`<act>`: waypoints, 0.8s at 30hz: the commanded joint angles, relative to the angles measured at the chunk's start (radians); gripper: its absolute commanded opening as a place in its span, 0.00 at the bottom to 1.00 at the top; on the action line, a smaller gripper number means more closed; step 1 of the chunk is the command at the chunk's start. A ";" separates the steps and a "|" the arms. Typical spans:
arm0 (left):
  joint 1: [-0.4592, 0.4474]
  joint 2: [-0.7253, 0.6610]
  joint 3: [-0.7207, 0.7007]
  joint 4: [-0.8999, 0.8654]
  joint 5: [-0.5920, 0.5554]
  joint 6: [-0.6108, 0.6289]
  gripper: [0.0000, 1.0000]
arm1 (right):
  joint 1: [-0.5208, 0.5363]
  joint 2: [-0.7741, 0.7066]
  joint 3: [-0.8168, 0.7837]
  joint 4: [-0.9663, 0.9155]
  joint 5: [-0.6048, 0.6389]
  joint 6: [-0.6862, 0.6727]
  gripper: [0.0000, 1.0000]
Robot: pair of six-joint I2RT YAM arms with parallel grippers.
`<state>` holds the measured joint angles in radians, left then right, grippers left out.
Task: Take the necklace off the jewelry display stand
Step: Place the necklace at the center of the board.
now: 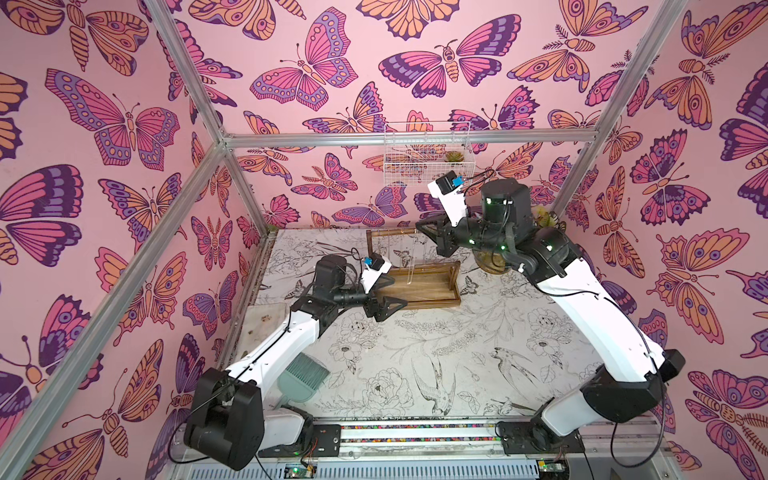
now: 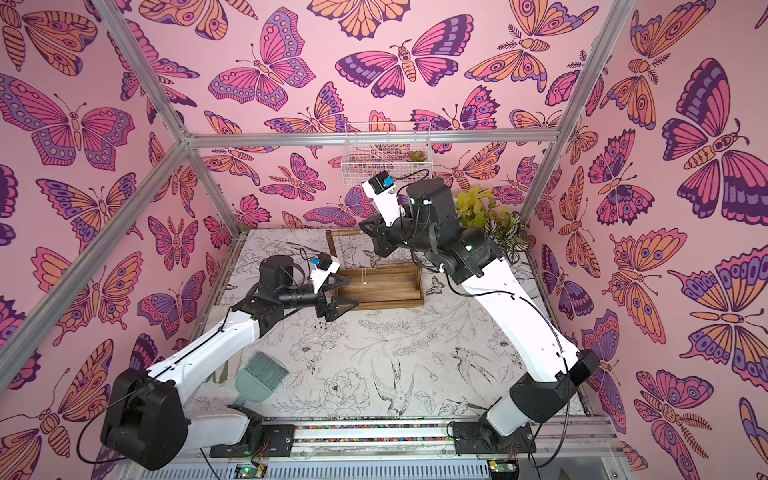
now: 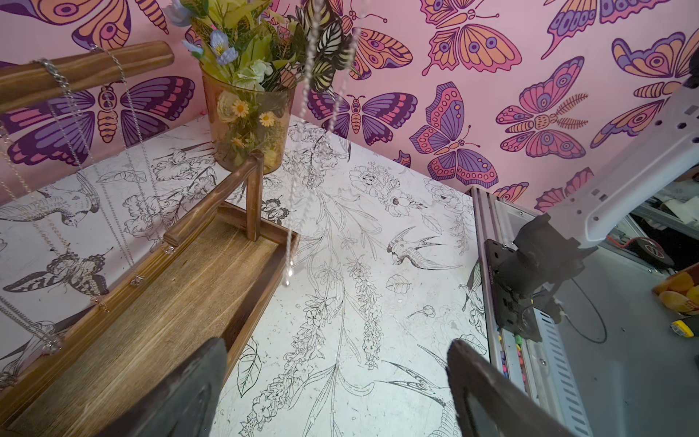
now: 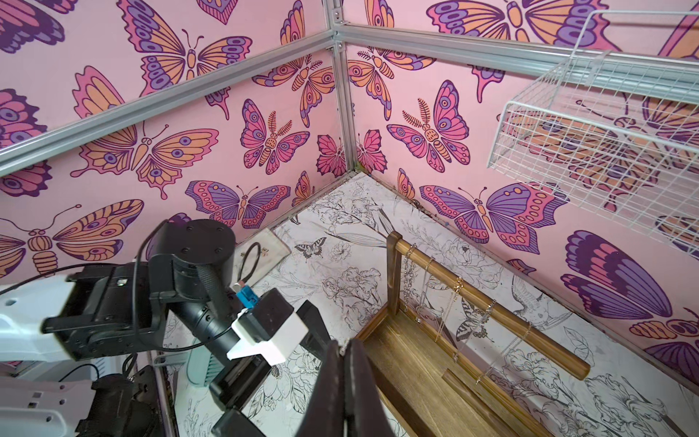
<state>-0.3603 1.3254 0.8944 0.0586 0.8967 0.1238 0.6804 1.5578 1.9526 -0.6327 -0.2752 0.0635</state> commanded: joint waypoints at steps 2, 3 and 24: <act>-0.001 0.015 0.046 0.034 0.056 0.011 0.91 | 0.029 -0.008 0.023 0.001 -0.015 0.025 0.00; -0.003 0.020 0.054 0.036 0.056 0.007 0.90 | 0.035 -0.006 0.025 0.004 -0.015 0.027 0.00; -0.045 0.061 0.118 0.049 0.002 -0.038 0.70 | 0.062 0.008 0.095 -0.004 -0.020 0.030 0.00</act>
<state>-0.4007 1.3899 0.9993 0.0887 0.9154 0.0956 0.7357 1.5578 2.0193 -0.6331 -0.2825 0.0830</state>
